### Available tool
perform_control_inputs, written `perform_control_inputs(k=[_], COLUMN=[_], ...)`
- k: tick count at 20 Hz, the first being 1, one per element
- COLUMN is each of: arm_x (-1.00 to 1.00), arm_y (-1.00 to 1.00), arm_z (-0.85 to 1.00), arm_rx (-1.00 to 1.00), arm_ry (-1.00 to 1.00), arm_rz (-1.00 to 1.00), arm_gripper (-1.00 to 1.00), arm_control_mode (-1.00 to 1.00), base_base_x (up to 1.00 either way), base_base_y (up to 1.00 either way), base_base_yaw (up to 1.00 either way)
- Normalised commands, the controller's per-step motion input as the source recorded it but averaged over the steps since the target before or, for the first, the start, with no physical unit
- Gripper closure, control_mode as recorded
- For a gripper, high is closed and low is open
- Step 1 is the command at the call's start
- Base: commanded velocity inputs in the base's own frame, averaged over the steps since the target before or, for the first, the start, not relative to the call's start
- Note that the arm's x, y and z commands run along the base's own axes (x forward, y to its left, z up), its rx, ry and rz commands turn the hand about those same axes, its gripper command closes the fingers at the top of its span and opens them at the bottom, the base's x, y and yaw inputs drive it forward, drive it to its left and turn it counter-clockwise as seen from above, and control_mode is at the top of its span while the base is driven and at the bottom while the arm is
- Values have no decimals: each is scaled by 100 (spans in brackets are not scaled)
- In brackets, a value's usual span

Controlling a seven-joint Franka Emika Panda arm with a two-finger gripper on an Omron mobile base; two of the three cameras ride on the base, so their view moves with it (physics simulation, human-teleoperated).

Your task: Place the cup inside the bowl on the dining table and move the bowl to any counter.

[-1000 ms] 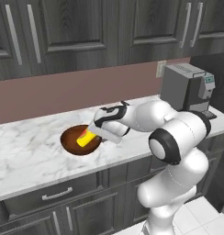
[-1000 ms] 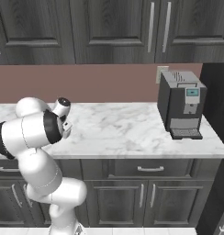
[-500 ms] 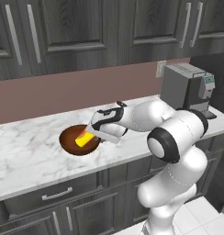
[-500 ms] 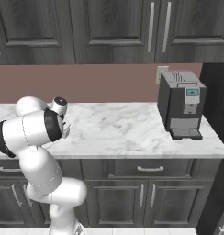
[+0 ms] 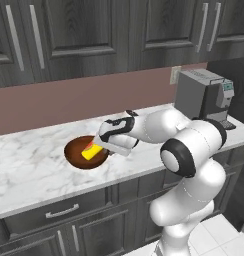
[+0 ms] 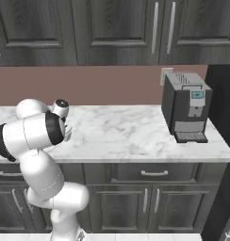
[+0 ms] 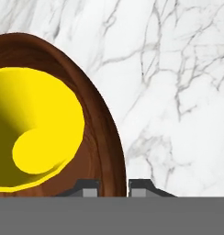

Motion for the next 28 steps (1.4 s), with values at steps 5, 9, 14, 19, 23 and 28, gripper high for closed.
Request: perform_control_inputs(k=[5, 9, 14, 19, 23, 28], arm_x=[0, 0, -2, -41, -74, -90], arm_y=[0, 0, 0, -1, -7, -16], arm_z=[0, 0, 3, 50, 66, 44], arm_rx=[0, 0, 0, 0, 0, 0], arm_ry=[0, 0, 1, 0, 0, 0], arm_rz=[0, 0, 0, 0, 0, 0], arm_gripper=[-100, -100, -100, -100, -100, -100], arm_control_mode=[-100, -100, -100, -100, -100, -100], base_base_x=[0, 0, 0, 0, 0, 0], base_base_y=[0, 0, 0, 0, 0, 0], base_base_yaw=[0, 0, 0, 0, 0, 0])
